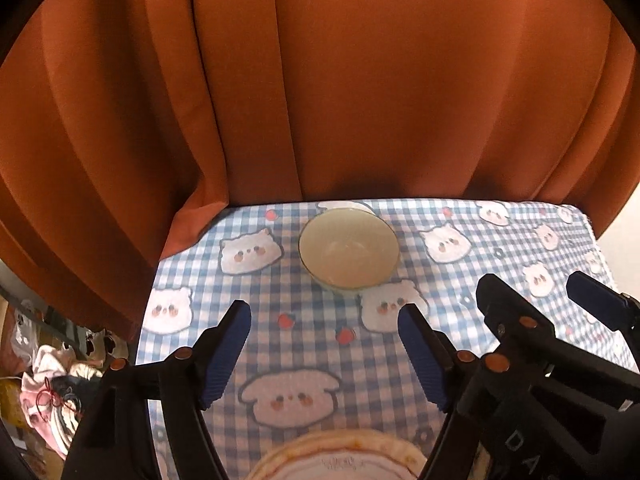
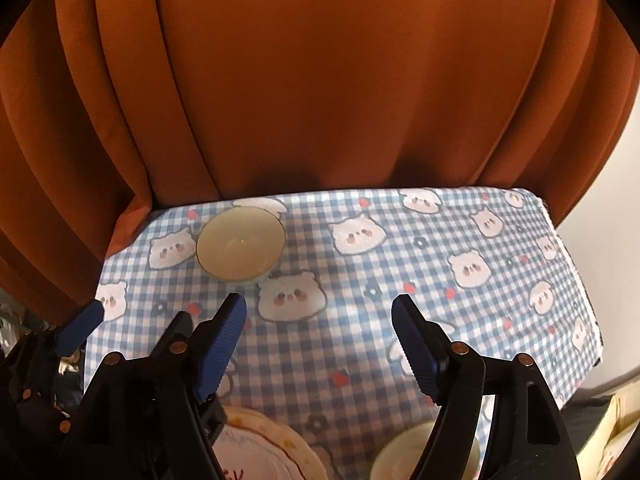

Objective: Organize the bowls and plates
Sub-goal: 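Move both tools to the last white bowl and grip its rim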

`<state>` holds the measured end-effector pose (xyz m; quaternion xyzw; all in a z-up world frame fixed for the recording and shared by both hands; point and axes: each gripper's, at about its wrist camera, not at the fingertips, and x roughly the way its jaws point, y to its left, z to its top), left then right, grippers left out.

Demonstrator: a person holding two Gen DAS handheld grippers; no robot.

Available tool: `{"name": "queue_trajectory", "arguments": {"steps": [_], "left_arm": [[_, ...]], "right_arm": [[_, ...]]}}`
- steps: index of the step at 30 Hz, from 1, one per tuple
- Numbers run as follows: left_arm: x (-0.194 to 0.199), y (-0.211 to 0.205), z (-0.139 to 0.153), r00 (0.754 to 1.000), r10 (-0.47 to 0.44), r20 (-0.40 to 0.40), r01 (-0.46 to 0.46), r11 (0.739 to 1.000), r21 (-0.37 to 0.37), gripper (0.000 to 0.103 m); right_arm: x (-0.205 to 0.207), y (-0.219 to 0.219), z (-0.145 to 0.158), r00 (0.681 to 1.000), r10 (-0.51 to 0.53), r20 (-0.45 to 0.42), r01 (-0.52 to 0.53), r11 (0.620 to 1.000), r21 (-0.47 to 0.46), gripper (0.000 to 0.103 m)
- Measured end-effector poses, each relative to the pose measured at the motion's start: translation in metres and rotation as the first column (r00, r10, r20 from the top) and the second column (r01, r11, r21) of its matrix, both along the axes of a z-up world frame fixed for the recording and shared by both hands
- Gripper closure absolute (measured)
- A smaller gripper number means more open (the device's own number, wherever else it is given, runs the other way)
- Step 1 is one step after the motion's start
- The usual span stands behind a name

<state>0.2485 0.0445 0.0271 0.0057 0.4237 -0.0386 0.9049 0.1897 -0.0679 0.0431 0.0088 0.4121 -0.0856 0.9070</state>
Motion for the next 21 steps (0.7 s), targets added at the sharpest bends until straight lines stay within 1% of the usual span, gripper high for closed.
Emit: {"name": "queue_trajectory", "arguments": {"steps": [3, 6, 10, 14, 18, 19, 20, 21], "left_arm": [[0.022, 0.002, -0.010, 1.000, 0.017, -0.016, -0.017, 1.000, 0.005, 0.025], [0.047, 0.008, -0.026, 0.998, 0.044, -0.051, -0.044, 0.999, -0.014, 0.026], [0.072, 0.013, -0.043, 0.995, 0.075, -0.064, -0.075, 0.997, -0.002, 0.026], [0.091, 0.012, -0.058, 0.993, 0.091, -0.074, -0.091, 0.996, 0.001, 0.027], [0.112, 0.007, -0.075, 0.993, 0.093, -0.076, -0.093, 0.996, 0.009, 0.030], [0.116, 0.005, -0.079, 0.992, 0.092, -0.082, -0.092, 0.996, 0.009, 0.033], [0.120, 0.004, -0.084, 0.992, 0.091, -0.089, -0.090, 0.996, 0.010, 0.034], [0.127, 0.002, -0.091, 0.990, 0.092, -0.103, -0.091, 0.996, 0.011, 0.035]], "right_arm": [[0.025, 0.001, -0.010, 1.000, 0.013, -0.011, -0.013, 1.000, 0.017, 0.025], [0.053, 0.002, -0.022, 0.999, 0.024, -0.031, -0.023, 0.999, 0.038, 0.025], [0.086, 0.003, -0.039, 0.998, 0.054, -0.041, -0.051, 0.996, 0.074, 0.025], [0.116, 0.002, -0.055, 0.996, 0.068, -0.051, -0.064, 0.994, 0.087, 0.025], [0.139, -0.005, -0.070, 0.996, 0.071, -0.050, -0.065, 0.991, 0.113, 0.025], [0.144, -0.007, -0.074, 0.996, 0.073, -0.051, -0.067, 0.991, 0.117, 0.025], [0.150, -0.009, -0.079, 0.996, 0.075, -0.056, -0.067, 0.990, 0.121, 0.026], [0.155, -0.011, -0.084, 0.995, 0.076, -0.062, -0.068, 0.989, 0.128, 0.029]]}}
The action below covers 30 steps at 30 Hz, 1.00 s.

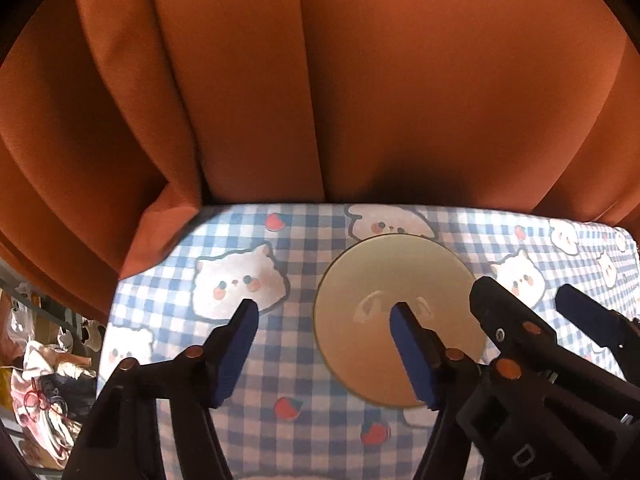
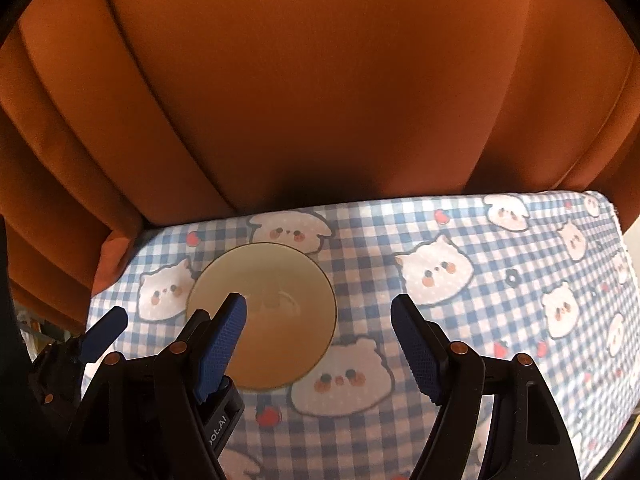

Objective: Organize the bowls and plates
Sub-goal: 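Move both tools to the last white bowl and grip its rim, then lift the last white bowl with both tools and carry it toward the plates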

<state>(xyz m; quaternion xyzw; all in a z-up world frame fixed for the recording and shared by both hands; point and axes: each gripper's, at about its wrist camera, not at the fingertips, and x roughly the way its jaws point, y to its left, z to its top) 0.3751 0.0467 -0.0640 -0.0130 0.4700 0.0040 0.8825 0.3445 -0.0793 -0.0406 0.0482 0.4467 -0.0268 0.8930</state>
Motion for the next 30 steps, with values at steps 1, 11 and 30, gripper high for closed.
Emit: {"name": "queue_trajectory", "arguments": {"steps": [1, 11, 30], "left_arm": [[0.003, -0.001, -0.005, 1.000, 0.003, -0.008, -0.003, 1.000, 0.003, 0.037], [0.018, -0.012, -0.038, 0.999, 0.001, -0.051, 0.001, 0.999, 0.032, 0.063], [0.013, -0.010, -0.031, 0.999, 0.007, -0.051, -0.005, 0.999, 0.039, 0.076]], "right_arm": [[0.004, -0.003, -0.005, 1.000, 0.002, -0.004, -0.002, 1.000, 0.011, 0.031], [0.035, -0.016, -0.051, 0.997, 0.017, -0.078, -0.011, 0.996, 0.088, 0.065], [0.034, -0.015, -0.052, 0.996, 0.027, -0.088, -0.021, 0.997, 0.072, 0.083]]}}
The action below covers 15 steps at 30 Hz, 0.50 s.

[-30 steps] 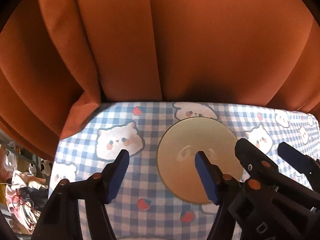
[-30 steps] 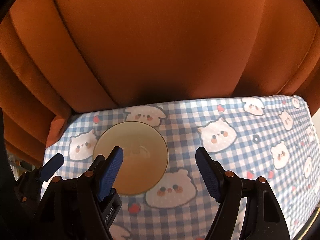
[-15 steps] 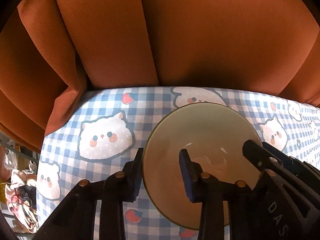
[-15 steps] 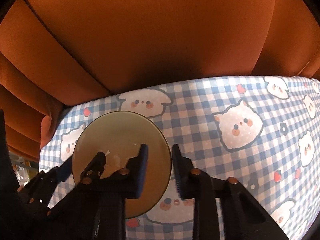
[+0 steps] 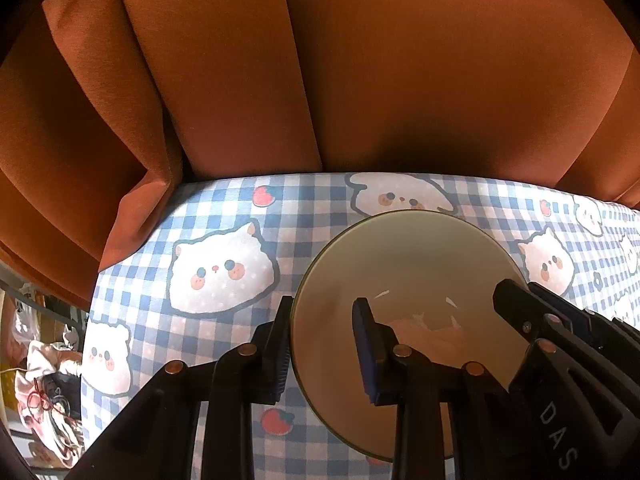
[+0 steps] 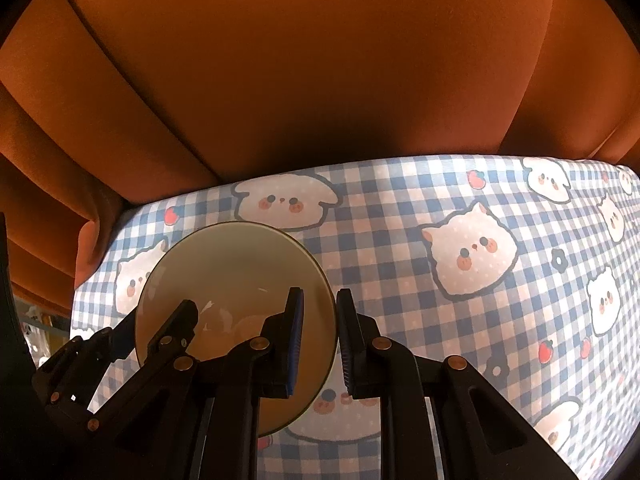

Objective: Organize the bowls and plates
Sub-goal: 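Lift the last white bowl with both tools and carry it toward the plates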

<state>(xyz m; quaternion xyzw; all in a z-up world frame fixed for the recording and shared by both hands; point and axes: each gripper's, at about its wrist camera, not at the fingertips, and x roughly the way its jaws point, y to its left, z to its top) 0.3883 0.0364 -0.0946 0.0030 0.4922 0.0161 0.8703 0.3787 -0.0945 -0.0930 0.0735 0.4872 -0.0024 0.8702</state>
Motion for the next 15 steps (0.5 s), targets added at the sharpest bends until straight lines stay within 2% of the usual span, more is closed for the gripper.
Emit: {"name": "queue_trajectory", "arguments": {"steps": [7, 15], "left_arm": [[-0.017, 0.006, 0.017, 1.000, 0.008, 0.016, -0.008, 1.000, -0.005, 0.076], [-0.050, 0.017, 0.049, 0.998, 0.017, 0.057, -0.016, 1.000, -0.017, 0.076]], "right_arm": [[-0.017, 0.004, 0.013, 1.000, 0.003, 0.011, -0.003, 1.000, -0.005, 0.083], [-0.040, 0.014, 0.049, 0.999, 0.011, 0.052, -0.011, 1.000, -0.017, 0.083]]}}
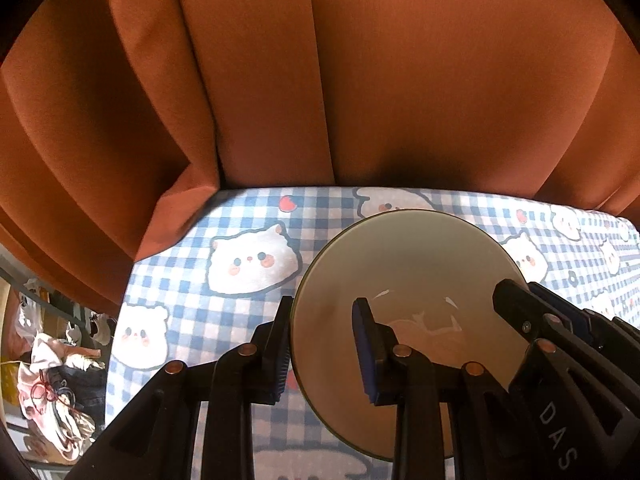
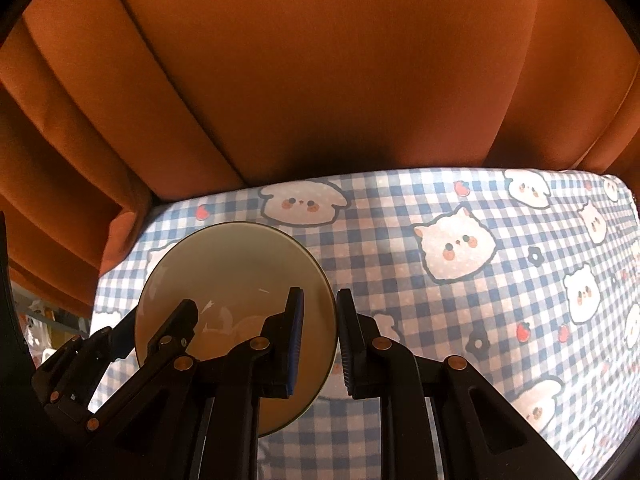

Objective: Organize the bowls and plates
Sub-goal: 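Lift the last white bowl with both tools and carry it toward the plates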

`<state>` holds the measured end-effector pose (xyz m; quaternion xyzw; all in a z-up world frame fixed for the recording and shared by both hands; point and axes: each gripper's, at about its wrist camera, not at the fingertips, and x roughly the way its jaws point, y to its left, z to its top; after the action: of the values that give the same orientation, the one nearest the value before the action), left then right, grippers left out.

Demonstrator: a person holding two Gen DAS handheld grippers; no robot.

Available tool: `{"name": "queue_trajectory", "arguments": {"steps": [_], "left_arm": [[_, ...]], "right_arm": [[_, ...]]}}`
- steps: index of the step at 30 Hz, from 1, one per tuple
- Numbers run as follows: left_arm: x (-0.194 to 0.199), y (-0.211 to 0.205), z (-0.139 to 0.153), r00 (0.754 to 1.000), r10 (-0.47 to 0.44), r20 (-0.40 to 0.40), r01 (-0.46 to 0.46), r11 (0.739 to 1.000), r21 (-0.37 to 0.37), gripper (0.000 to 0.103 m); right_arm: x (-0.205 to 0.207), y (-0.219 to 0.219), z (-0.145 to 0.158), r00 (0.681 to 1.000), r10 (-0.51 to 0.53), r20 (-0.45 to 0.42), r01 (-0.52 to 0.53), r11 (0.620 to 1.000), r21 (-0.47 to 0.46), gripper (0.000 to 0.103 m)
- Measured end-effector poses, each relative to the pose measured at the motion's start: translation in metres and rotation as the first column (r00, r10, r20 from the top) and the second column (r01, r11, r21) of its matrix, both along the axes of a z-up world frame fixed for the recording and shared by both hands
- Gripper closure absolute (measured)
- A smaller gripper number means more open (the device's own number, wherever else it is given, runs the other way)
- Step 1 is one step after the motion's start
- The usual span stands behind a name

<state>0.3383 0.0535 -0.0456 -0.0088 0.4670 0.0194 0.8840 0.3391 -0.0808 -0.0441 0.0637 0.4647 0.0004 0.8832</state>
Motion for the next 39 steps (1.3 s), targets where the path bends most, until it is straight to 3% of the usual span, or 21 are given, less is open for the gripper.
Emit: {"name": "queue_trajectory", "arguments": {"steps": [17, 27, 39], "left_arm": [[-0.078, 0.008, 0.055, 0.997, -0.019, 0.080, 0.021, 0.999, -0.030, 0.076], [-0.126, 0.002, 0.065, 0.991, -0.081, 0.107, 0.085, 0.996, -0.036, 0.076], [-0.174, -0.023, 0.072, 0.989, -0.088, 0.120, 0.092, 0.995, -0.027, 0.076]], "right_arm": [[-0.084, 0.013, 0.062, 0.996, -0.016, 0.089, 0.019, 0.999, -0.030, 0.083], [-0.145, 0.011, 0.077, 0.989, -0.083, 0.123, 0.087, 0.996, -0.032, 0.083], [-0.205, -0.007, 0.084, 0.986, -0.096, 0.136, 0.101, 0.994, -0.032, 0.083]]}}
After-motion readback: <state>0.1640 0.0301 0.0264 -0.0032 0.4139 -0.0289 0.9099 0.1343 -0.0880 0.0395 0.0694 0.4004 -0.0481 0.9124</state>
